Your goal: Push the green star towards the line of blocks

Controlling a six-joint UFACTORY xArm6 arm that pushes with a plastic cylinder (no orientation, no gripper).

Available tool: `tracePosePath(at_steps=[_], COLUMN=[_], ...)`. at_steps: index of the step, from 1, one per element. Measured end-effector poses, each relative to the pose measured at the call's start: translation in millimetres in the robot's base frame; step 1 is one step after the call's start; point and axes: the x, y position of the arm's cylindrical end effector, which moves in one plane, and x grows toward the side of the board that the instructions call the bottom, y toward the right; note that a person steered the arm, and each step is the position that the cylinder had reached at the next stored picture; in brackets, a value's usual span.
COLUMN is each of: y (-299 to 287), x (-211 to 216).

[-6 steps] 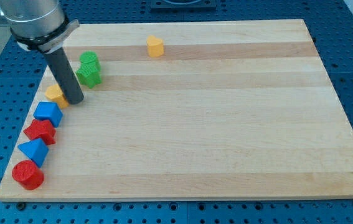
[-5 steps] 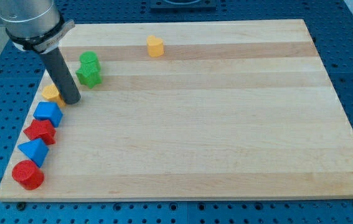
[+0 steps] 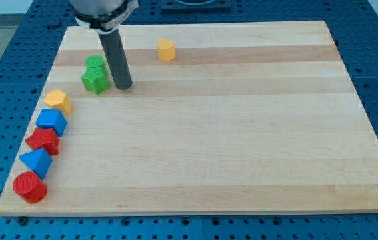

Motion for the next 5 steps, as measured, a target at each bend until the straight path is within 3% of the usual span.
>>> tracePosePath(at_steps=[5], y=[-55], x=[-11])
